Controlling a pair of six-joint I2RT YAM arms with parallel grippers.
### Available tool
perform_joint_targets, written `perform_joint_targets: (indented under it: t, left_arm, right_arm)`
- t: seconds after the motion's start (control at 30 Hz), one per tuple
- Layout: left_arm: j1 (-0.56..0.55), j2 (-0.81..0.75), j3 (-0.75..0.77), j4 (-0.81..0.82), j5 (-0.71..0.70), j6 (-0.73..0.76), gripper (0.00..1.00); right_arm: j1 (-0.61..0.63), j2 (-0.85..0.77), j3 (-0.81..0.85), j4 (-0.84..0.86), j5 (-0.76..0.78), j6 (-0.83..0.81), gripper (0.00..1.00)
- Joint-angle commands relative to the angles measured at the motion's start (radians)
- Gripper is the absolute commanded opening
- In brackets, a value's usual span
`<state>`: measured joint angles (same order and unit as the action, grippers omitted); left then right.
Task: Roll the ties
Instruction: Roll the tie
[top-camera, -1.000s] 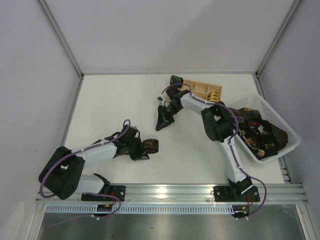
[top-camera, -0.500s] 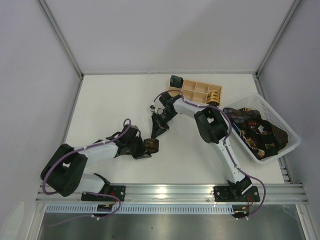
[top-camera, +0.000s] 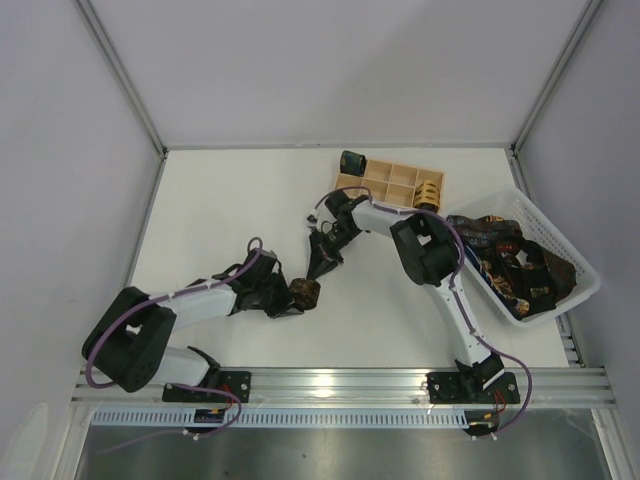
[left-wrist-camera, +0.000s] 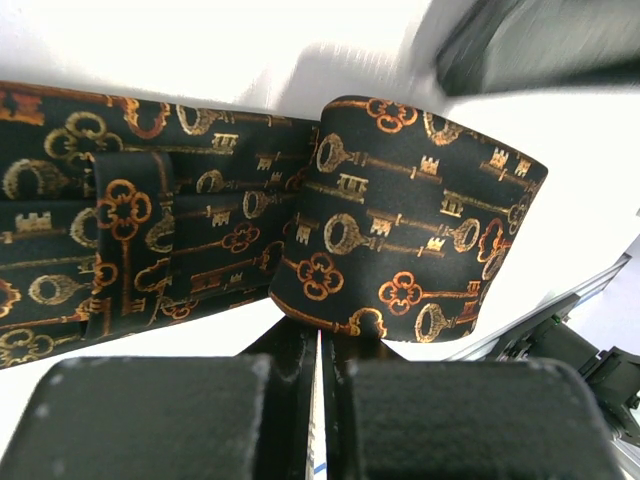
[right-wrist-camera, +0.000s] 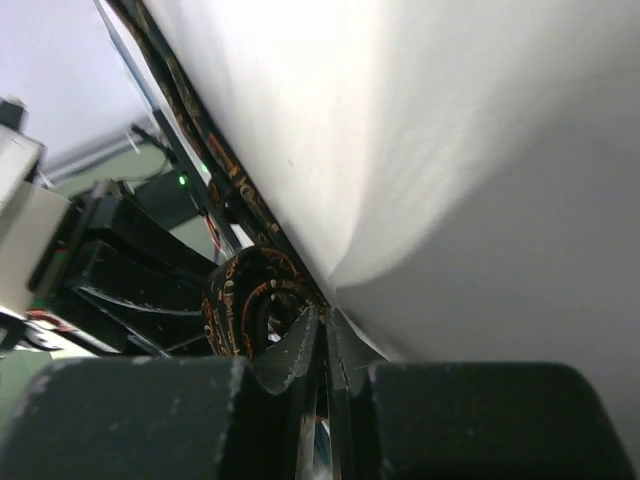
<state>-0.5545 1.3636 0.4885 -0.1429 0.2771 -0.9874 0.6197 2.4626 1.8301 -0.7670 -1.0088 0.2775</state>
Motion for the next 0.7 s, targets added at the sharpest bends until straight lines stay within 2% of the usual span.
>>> perform_joint_targets:
  t: [0.0, 0.33, 0.67]
  left_arm:
    - [-0.007, -0.008, -0.031, -0.015, -0.026, 0.004, 0.01]
    - [-0.007, -0.028, -0.033, -0.029, -0.035, 0.003, 0.01]
    - [-0.007, -0.006, -0.036, -0.018, -0.038, 0.009, 0.01]
  right_arm:
    - [-0.041, -0.062, 0.024, 0.075, 0.01, 0.08, 0.11]
    - [-0.012, -0.039, 0.058, -0.031, 0.019, -0.009, 0.11]
    - [0.028, -0.119, -0.069, 0.072, -0.044, 0.032, 0.09]
